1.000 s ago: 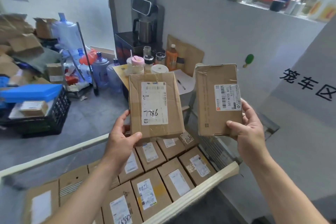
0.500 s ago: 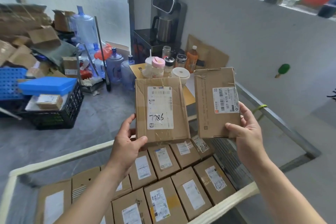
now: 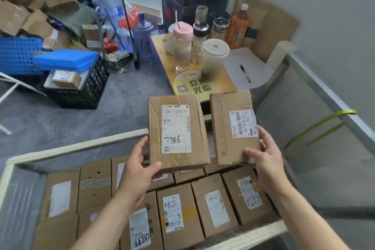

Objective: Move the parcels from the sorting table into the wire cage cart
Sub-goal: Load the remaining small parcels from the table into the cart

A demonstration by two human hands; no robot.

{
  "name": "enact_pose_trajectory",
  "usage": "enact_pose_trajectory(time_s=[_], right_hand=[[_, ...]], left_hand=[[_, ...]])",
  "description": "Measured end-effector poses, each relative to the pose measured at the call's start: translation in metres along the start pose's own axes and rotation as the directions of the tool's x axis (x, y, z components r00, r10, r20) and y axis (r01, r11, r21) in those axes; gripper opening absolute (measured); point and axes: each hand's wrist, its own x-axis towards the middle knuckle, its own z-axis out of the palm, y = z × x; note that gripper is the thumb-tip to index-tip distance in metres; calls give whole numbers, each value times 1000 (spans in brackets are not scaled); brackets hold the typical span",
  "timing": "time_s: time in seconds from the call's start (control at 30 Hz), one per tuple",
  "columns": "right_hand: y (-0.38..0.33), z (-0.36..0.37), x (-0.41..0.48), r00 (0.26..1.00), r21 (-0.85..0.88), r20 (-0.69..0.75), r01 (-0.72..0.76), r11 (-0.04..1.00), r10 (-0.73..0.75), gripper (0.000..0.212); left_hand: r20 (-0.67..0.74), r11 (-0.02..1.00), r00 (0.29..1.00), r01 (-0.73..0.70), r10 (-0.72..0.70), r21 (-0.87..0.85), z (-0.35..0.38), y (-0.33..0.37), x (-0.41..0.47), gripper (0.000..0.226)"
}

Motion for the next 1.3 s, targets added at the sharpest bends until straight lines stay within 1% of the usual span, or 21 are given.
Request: enact_pose_trajectory(time_s=[0.13, 0.23, 0.4, 0.57, 0.63, 0.73, 0.83, 1.07, 1.23, 1.3], right_hand=[[56, -26, 27, 990, -42, 6, -138, 990, 138, 70], [96, -43, 45, 973, -72, 1, -228, 971, 229, 70], [153, -58, 79, 952, -133, -6, -304, 943, 306, 71], [200, -67, 119, 932, -193, -43, -360, 913, 359, 72], [215, -71, 140, 924, -207, -49, -382, 901, 380, 73], [236, -78, 174, 920, -242, -67, -390, 888, 386, 73], [251, -83, 205, 918, -241, -88, -396, 886, 386, 72], [280, -97, 261, 923, -289, -123, -386, 876, 366, 70], [299, -98, 275, 929, -405, -55, -356, 842, 366, 67], [304, -98, 279, 931, -465, -37, -338, 818, 363, 66]], left_hand=[[-28, 993, 993, 114, -114, 11, 32, -44, 9, 78], [-13, 982, 983, 184, -183, 42, 55, -75, 20, 77], [6, 957, 962, 270, -272, 103, 84, -123, 49, 80], [-8, 925, 935, 351, -354, 148, 110, -172, 85, 82], [-19, 915, 925, 378, -379, 140, 121, -189, 101, 82], [-48, 908, 914, 406, -403, 103, 142, -213, 123, 81], [-64, 906, 910, 414, -410, 84, 164, -232, 146, 83], [-90, 907, 916, 399, -390, 135, 202, -263, 183, 84], [-119, 901, 917, 397, -380, 177, 222, -275, 193, 84], [-129, 888, 914, 404, -384, 220, 226, -278, 196, 85]])
